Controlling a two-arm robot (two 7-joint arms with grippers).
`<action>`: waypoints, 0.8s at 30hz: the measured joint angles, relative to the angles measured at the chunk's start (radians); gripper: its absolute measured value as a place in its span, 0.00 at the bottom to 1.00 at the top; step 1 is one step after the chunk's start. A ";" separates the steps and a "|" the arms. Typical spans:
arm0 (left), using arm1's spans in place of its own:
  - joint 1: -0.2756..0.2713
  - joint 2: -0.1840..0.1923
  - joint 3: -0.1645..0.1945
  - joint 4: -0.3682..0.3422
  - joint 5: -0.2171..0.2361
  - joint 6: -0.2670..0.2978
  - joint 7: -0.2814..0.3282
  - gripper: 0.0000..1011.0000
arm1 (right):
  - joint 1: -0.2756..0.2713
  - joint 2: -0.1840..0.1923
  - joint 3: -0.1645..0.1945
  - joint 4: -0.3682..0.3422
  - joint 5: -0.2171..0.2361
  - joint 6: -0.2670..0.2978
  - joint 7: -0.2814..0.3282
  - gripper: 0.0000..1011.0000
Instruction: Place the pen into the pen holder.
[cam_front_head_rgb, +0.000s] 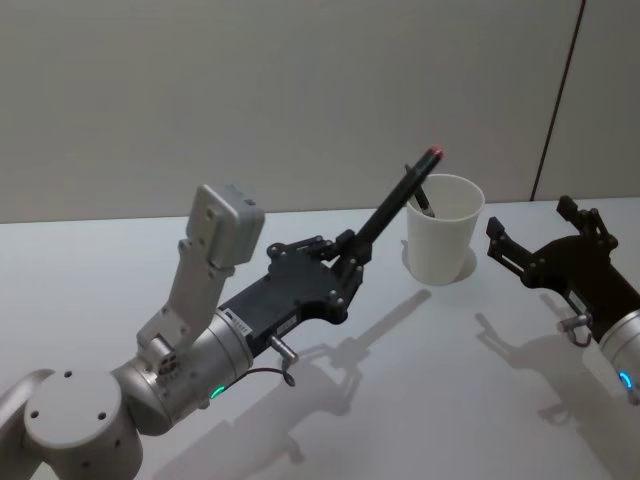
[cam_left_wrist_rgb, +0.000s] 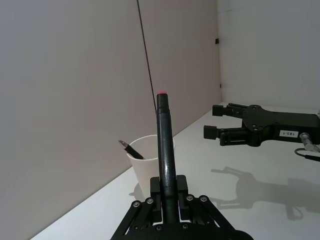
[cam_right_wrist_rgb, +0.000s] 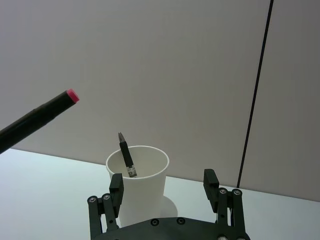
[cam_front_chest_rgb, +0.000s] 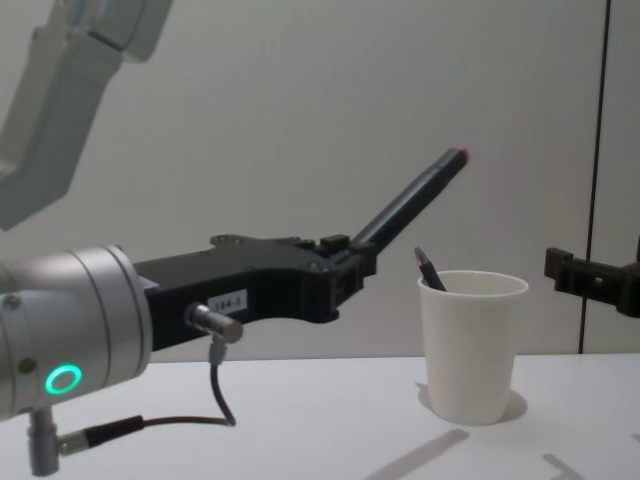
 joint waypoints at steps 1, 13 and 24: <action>-0.002 -0.001 0.001 0.001 0.006 -0.002 -0.006 0.17 | 0.000 0.000 0.000 0.000 0.000 0.000 0.000 0.99; -0.028 -0.023 0.016 0.028 0.083 -0.035 -0.057 0.18 | 0.000 0.000 0.000 0.000 0.000 0.000 0.000 0.99; -0.041 -0.036 0.025 0.041 0.116 -0.057 -0.081 0.18 | 0.000 0.000 0.000 0.000 0.000 0.000 0.000 0.99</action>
